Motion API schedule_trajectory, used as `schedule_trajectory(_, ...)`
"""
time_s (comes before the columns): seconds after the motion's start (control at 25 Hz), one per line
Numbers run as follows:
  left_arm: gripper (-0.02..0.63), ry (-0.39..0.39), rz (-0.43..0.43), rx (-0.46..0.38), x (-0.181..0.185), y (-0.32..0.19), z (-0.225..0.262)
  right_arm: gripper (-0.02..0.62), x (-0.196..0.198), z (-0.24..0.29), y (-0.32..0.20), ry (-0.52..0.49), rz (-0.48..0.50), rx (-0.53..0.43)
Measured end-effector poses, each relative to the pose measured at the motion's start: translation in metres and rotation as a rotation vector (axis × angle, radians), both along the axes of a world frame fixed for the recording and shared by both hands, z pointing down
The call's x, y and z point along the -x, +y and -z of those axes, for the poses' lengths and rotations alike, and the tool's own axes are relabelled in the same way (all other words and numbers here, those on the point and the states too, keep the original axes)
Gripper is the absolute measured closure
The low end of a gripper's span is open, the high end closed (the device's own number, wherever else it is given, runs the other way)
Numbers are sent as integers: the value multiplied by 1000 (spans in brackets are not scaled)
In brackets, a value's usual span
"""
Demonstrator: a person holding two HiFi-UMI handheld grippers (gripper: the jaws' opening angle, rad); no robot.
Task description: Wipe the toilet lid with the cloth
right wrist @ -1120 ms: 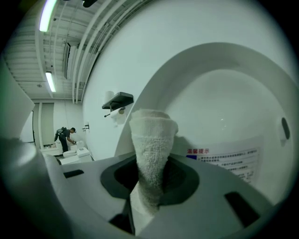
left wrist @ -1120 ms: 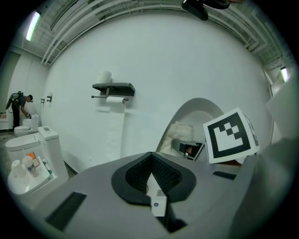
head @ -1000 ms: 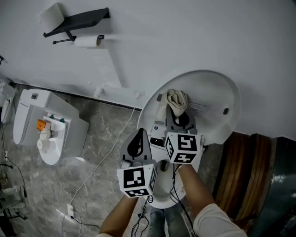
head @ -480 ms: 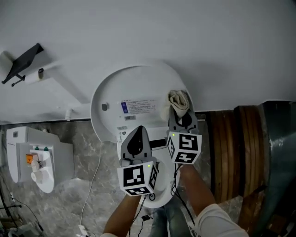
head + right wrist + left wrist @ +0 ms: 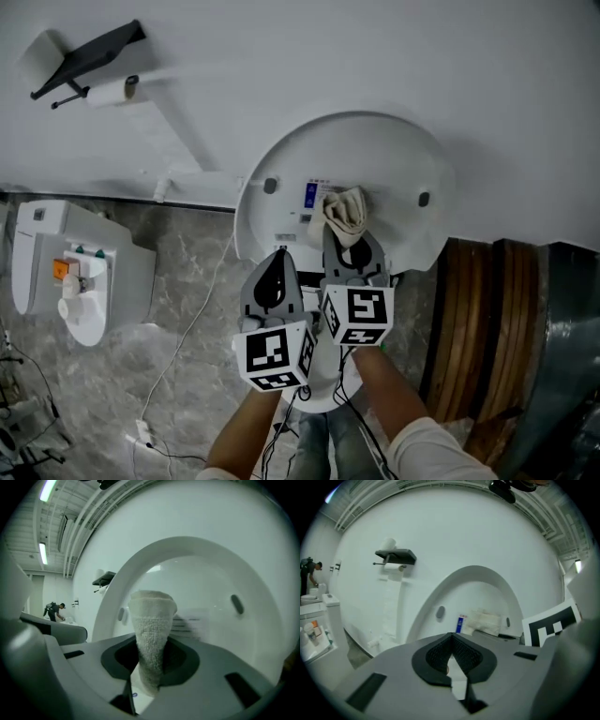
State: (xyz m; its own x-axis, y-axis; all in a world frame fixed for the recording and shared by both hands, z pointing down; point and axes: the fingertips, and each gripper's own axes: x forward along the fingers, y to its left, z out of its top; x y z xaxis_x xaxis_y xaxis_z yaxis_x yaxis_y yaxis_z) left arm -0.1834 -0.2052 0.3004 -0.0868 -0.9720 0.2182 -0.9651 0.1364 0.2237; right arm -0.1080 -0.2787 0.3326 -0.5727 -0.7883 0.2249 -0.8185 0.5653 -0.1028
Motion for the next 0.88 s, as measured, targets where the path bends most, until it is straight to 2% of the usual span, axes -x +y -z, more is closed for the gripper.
schedule_trajectory(0.24, 603, -25, 185, 37, 95, 58, -18, 508, 103, -38, 33, 4, 137, 54)
schedule_trajectory(0.4, 603, -26, 251, 65, 127, 98, -36, 508, 130, -61, 34, 28, 121, 66)
schedule_trajectory(0.52, 603, -10, 257, 81, 128, 108, -46, 508, 114, -69, 23, 32, 60, 76)
schedule_trajectory(0.64, 603, -5, 216, 80, 113, 99, -46, 508, 72, -71, 9, 42, -30, 83)
schedule_trajectory(0.76, 603, 1, 135, 67, 82, 74, -41, 508, 18, -69, -7, 48, -131, 84)
schedule_trajectory(0.88, 603, 3, 41, 56, 35, 45, -38, 509, -44, -67, -21, 47, -225, 78)
